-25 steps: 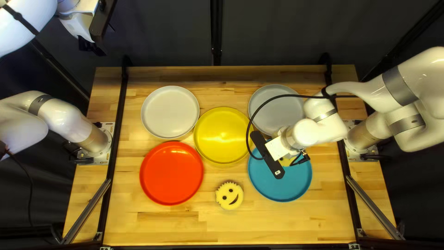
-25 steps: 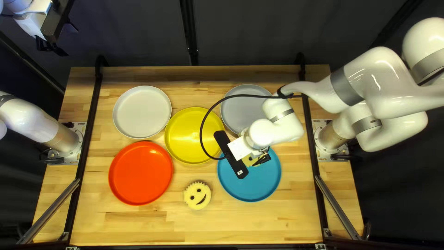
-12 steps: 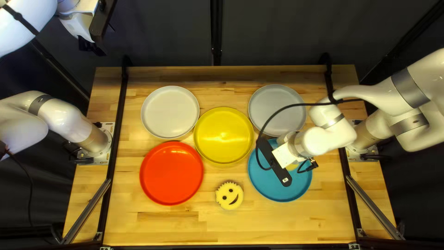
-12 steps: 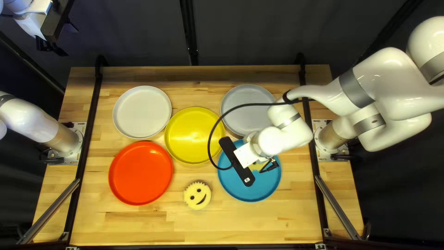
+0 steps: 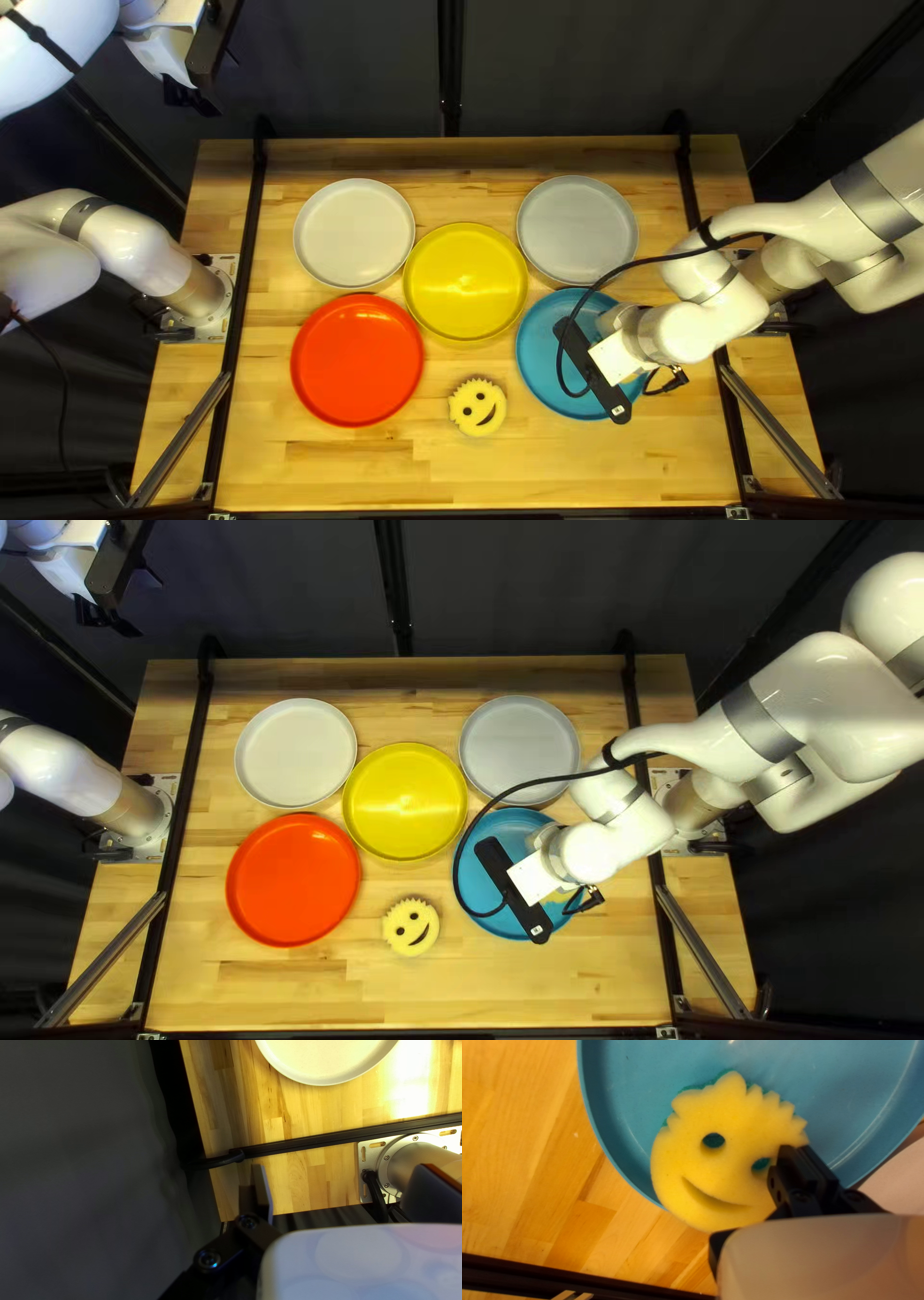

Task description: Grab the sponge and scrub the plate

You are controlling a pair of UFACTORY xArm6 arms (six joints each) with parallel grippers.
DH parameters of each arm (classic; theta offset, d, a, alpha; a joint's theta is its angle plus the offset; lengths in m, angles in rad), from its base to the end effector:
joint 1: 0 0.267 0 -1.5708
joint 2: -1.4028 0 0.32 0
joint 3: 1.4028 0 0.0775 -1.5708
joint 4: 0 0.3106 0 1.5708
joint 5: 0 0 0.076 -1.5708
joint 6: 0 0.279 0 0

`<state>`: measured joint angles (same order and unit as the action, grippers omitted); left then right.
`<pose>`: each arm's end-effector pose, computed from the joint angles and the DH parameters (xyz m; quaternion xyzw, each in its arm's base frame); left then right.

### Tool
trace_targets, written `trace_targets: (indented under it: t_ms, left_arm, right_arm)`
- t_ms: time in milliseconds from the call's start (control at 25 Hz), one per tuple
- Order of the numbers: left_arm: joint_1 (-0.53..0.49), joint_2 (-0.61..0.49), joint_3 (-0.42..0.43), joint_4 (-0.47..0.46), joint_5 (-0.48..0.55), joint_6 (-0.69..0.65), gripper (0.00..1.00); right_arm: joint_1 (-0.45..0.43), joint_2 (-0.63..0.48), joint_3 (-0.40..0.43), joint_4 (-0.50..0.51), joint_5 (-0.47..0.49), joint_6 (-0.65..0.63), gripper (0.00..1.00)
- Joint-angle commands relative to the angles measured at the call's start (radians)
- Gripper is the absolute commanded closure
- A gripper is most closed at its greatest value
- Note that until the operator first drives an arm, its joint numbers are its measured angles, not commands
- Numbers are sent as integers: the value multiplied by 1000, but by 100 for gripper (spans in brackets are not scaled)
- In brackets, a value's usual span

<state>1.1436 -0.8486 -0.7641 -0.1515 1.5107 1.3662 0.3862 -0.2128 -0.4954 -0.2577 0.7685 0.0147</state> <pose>0.1245 0.1736 0.3395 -0.9898 0.1099 -0.0877 0.0248 0.2997 0.0835 0.1211 0.9567 0.2765 -0.0121 0.0907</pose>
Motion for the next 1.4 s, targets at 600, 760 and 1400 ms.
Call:
trace_targets:
  t_ms: [600,760,1400]
  left_arm:
    - [0,0,0,0,0,0,0]
    - [0,0,0,0,0,0,0]
    - [0,0,0,0,0,0,0]
  right_arm:
    - [-390,194,-341,188,66,-395,100]
    - [-412,193,-344,220,59,-431,100]
    - [-406,217,-377,203,64,-414,100]
